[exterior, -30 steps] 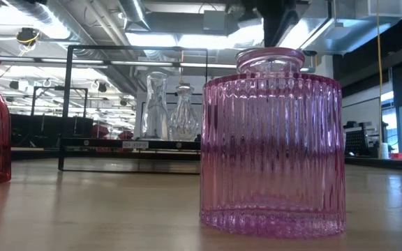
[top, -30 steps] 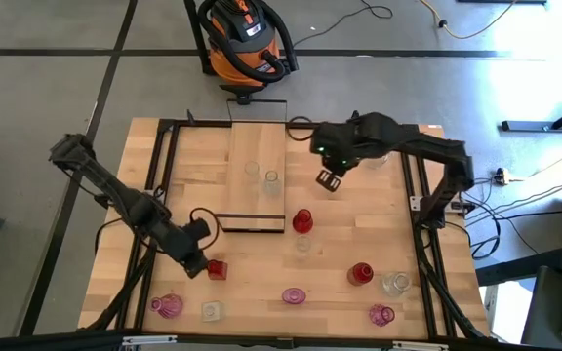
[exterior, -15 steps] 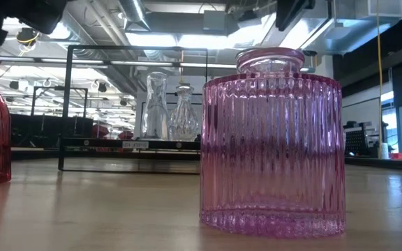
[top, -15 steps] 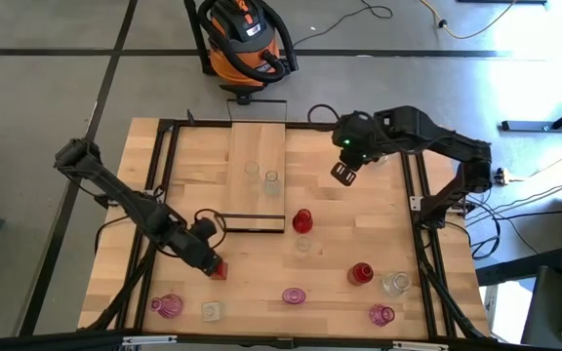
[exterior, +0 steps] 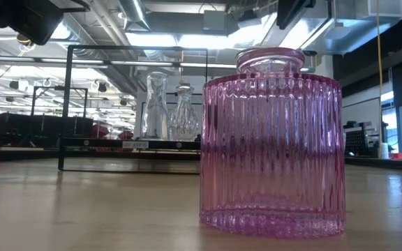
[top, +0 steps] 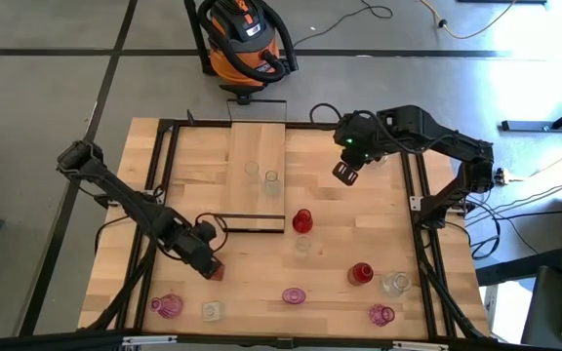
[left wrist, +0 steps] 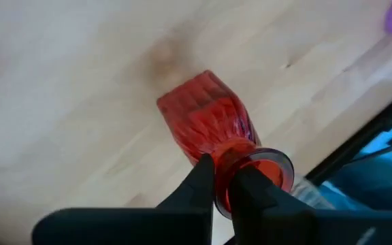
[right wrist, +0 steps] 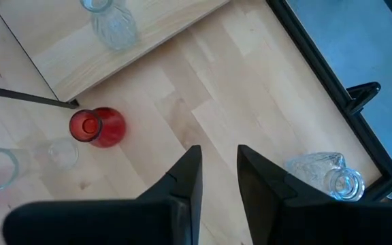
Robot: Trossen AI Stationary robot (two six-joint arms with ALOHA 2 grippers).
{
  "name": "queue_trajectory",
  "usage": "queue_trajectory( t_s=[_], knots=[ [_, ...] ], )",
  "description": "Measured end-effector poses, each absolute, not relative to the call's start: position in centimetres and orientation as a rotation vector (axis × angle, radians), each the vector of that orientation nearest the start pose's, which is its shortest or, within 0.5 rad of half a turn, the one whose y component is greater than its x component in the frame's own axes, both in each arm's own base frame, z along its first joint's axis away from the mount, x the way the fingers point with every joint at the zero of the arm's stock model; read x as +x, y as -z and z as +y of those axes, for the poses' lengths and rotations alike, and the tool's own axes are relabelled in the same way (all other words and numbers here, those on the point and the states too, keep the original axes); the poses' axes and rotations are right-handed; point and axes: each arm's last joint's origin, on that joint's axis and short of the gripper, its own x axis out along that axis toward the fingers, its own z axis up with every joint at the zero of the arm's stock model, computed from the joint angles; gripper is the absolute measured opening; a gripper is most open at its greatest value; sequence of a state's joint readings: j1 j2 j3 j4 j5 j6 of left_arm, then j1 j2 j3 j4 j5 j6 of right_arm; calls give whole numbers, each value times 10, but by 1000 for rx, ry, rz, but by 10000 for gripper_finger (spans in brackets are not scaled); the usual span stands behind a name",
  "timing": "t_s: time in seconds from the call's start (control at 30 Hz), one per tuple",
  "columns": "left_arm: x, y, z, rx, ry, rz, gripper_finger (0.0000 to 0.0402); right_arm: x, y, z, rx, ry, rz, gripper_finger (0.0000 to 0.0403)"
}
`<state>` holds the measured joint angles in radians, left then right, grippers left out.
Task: Sort vases onto shelf
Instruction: Put the red vase on the shelf
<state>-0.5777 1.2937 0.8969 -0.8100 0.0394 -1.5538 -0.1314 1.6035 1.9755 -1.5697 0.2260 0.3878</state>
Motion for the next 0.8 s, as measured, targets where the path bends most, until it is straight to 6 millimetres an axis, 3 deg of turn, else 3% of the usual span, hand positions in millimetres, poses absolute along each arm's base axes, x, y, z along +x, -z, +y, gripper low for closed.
queue_trajectory(
  t_s=[0.2, 0.37, 0.6, 0.73, 0.8],
  knots=[
    [172, -283, -114, -866, -607, 1394, 14, 267, -423, -42, 279, 541, 1122, 79],
    [152, -330, -84, -747, -773, 1303, 14, 270, -424, -42, 283, 538, 1090, 79],
    [145, -348, -23, -757, -866, 1096, 14, 275, -426, -42, 300, 519, 1042, 79],
    [153, -350, 4, -785, -854, 1071, 14, 274, -425, -41, 317, 506, 1053, 79],
    [167, -349, 14, -806, -789, 1041, 14, 274, -425, -41, 321, 507, 1053, 79]
  ],
)
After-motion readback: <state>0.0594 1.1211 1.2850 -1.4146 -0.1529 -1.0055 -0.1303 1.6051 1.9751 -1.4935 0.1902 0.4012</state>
